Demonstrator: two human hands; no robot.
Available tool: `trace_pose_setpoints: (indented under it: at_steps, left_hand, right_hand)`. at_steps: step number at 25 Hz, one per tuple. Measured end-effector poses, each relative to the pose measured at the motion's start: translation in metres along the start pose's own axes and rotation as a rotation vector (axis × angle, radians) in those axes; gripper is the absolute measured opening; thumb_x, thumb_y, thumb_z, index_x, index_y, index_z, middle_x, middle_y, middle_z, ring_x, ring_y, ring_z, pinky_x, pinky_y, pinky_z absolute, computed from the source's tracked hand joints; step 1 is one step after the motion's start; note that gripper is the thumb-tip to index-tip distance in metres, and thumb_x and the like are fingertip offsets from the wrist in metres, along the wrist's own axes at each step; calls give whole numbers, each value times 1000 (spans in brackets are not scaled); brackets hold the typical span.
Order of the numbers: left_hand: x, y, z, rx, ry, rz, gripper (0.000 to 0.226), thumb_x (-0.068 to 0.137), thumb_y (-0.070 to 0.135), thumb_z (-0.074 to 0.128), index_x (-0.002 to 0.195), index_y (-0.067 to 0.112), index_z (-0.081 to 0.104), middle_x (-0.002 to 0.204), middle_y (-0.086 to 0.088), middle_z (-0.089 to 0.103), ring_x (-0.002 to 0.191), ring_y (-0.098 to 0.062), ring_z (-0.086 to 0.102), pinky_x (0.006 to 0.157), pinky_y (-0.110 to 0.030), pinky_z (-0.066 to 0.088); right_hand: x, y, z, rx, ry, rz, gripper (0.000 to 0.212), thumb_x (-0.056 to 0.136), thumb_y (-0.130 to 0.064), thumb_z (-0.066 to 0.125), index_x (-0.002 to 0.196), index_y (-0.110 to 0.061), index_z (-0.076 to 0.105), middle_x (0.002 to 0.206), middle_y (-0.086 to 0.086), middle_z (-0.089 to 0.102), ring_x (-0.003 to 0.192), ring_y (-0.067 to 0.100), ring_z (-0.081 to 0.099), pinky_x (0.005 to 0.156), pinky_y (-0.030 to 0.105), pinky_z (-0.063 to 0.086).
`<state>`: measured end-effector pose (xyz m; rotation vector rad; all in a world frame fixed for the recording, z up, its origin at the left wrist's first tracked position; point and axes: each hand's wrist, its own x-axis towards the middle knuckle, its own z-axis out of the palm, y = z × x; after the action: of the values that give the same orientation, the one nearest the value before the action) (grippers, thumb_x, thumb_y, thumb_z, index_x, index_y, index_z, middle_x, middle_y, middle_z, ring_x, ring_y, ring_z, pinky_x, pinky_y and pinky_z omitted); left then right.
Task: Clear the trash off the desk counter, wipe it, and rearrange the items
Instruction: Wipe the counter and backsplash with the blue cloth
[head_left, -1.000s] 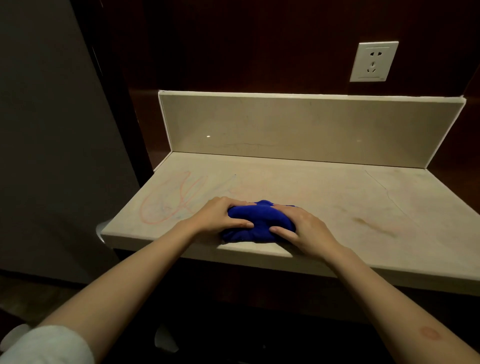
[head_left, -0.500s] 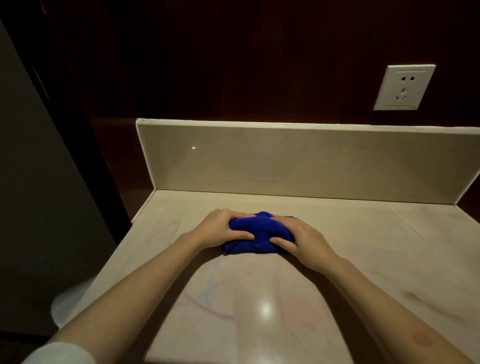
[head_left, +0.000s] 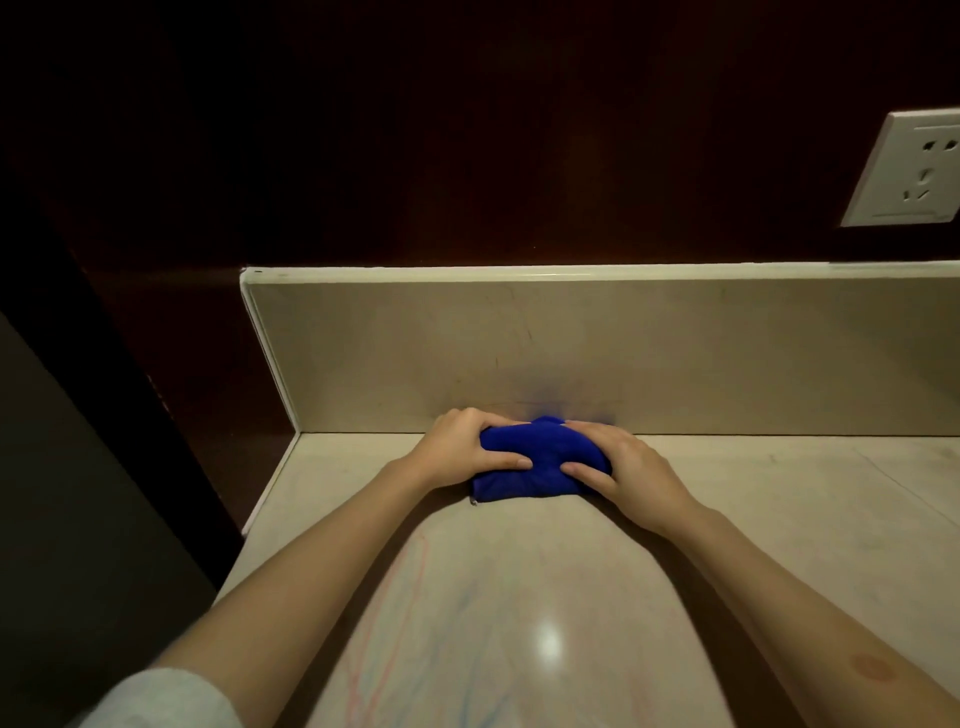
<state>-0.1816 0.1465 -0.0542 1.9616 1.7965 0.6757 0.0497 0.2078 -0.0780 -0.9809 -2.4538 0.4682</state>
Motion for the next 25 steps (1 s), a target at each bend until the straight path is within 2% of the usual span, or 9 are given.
trace_pose_setpoints:
  at_steps: [6,9,11,13,15,18,25]
  left_hand:
    - [-5,4,-1,-60,-45,-12,49,79,47,72,122,25,65,112,9,71,96,-5,64,84,-24,53]
    - [-15,13,-1,-65,-65,-34,52,79,48,72,124,24,64,117,7,69,99,-8,64,87,-28,53]
    - [-24,16,0,-49,-66,-43,58,75,57,71,124,27,64,120,10,67,103,-8,62,91,-32,52]
    - [-38,20,3,-39,-52,-42,56,72,61,71,119,31,66,114,14,69,101,-7,63,91,-34,51]
    - [-55,26,7,-48,-52,-42,49,74,55,73,116,31,67,110,13,70,99,-8,63,91,-36,51]
    - [-86,40,13,-50,-50,-58,49,77,50,74,120,27,66,118,8,68,109,-11,61,96,-36,49]
    - [-171,78,34,-99,-38,-89,47,78,45,74,120,26,65,120,7,67,117,-12,58,98,-33,49]
  right_hand:
    - [0,-3,3,59,7,21,47,90,-39,59,136,-28,49,136,-11,53,124,8,47,103,24,36]
    - [-8,-8,1,89,-7,66,50,89,-38,61,136,-29,49,139,-11,51,127,9,45,107,31,37]
    - [-19,-14,-1,101,-14,75,49,89,-40,60,136,-30,49,139,-12,52,127,9,45,107,33,38]
    - [-33,-21,-2,112,-10,71,46,91,-41,57,135,-30,51,138,-12,52,127,9,46,107,33,38]
    - [-49,-29,-2,118,-11,75,45,91,-41,56,135,-29,51,138,-12,52,127,9,46,106,32,38]
    - [-76,-42,-2,128,-25,58,44,92,-40,56,135,-30,51,139,-11,52,127,10,46,106,32,38]
    - [-157,-75,-12,157,-44,-24,43,93,-35,56,135,-30,49,139,-10,52,127,11,45,104,30,38]
